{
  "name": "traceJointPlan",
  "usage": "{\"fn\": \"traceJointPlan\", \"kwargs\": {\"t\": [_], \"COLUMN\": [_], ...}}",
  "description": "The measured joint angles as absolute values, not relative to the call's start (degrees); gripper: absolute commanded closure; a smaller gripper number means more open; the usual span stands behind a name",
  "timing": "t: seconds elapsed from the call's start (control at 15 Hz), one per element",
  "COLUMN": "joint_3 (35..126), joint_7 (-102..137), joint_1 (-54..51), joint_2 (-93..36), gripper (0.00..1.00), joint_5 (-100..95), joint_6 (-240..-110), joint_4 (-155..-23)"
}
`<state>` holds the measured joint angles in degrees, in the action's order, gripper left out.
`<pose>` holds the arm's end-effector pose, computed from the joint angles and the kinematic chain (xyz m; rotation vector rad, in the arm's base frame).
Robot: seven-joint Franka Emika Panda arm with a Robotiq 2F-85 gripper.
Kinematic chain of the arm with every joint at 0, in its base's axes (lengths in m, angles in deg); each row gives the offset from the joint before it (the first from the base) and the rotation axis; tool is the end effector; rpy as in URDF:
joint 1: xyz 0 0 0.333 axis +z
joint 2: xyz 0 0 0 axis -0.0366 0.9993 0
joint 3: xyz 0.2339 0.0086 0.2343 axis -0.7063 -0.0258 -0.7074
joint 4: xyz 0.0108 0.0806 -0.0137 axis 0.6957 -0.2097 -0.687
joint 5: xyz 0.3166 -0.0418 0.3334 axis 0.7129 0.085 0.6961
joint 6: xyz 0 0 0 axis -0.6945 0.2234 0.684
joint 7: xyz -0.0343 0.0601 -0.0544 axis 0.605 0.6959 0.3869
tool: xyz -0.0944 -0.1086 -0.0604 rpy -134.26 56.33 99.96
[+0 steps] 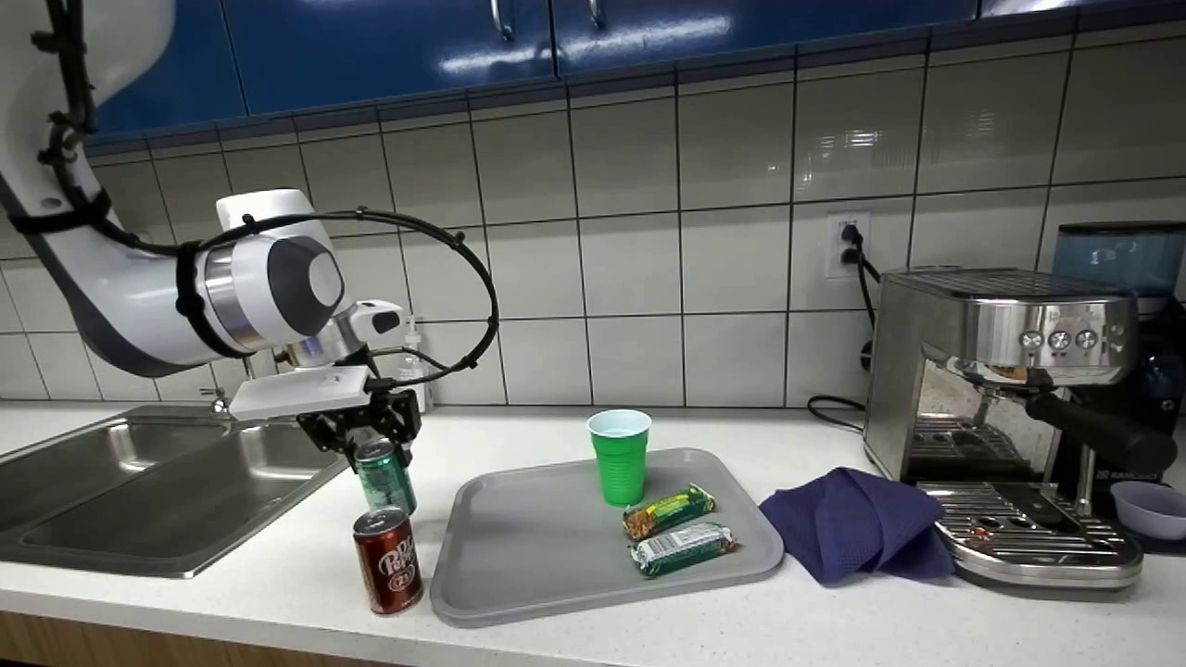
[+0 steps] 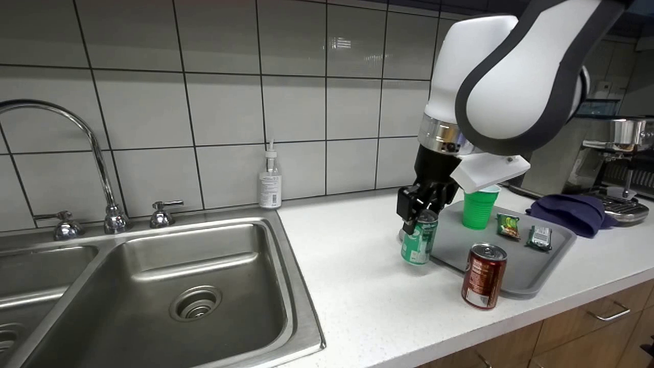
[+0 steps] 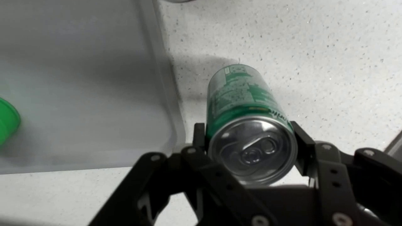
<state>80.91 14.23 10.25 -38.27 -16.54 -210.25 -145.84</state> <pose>0.4937 0.0843 0.1390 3.0224 0.4382 0.3784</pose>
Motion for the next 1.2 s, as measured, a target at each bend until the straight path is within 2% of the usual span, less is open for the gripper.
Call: {"fn": "traceJointPlan", "kwargs": {"t": [1.2], "joint_3": [91.3], "joint_7": [9.0], "joint_1": [9.8], "joint_2": [-38.1], "gripper": [0.61], "joint_5": [-16.2], "joint_6": [-209.6], "joint_4": [-141.6]}}
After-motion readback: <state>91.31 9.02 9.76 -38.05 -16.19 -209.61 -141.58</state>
